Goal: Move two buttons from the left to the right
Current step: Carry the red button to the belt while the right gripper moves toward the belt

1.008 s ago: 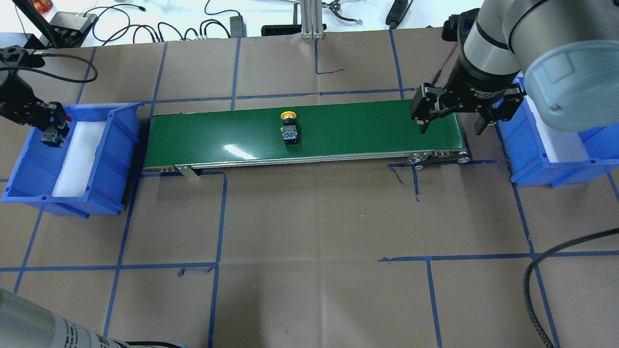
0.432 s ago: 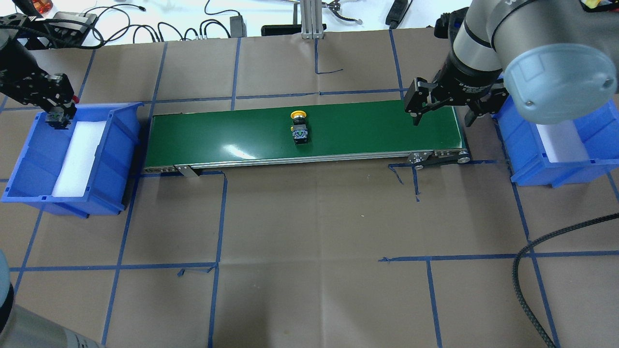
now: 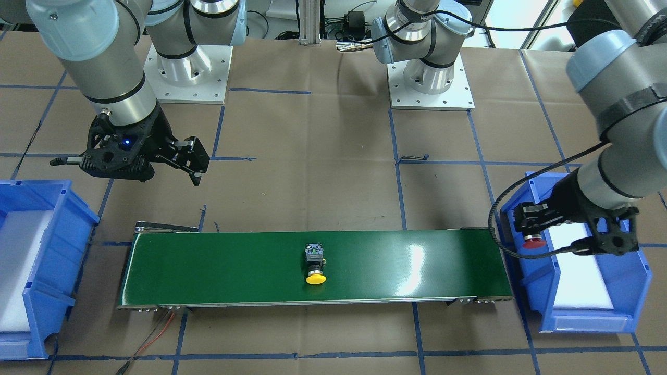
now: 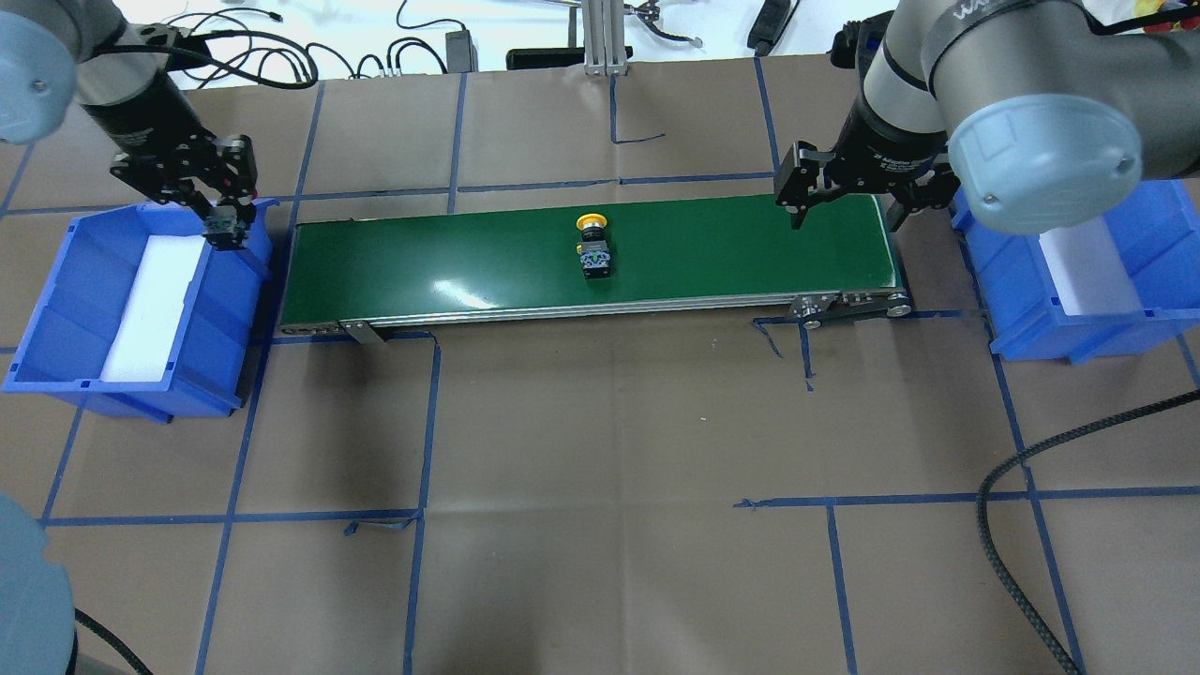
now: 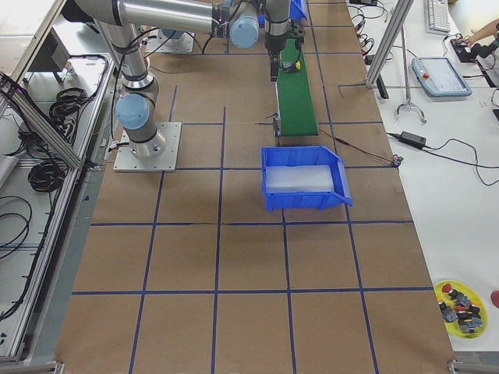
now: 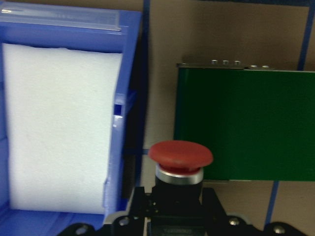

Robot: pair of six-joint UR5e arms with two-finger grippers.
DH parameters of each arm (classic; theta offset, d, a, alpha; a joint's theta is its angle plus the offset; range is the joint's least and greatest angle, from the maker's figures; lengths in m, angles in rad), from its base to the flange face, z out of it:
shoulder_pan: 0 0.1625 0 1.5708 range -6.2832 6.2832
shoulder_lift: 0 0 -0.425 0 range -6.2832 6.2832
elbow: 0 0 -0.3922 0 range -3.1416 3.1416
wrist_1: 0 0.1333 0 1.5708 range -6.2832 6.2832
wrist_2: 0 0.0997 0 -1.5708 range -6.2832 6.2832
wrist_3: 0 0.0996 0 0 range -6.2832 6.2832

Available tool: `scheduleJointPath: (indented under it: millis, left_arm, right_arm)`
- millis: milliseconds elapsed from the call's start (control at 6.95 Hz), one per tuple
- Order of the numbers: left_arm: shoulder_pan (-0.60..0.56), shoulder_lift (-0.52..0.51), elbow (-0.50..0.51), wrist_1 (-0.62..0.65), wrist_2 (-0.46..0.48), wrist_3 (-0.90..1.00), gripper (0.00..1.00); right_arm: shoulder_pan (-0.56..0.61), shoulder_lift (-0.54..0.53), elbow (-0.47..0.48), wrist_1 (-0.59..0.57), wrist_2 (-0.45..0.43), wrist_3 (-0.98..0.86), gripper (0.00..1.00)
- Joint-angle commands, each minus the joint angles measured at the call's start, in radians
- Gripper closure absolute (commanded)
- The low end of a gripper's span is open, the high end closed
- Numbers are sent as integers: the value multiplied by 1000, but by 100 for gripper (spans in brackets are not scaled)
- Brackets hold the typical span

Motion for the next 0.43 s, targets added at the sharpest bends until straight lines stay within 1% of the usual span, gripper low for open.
scheduleJointPath:
  millis: [0,288]
  left_arm:
    - [-52,-36,-62,84,-1,-94,99]
    - [-53,-48,-147,238,-7,-117,98]
  right_arm:
    - [1,47,1,-74,1,-1,0]
    - [2,79,8,-124,2,-1,0]
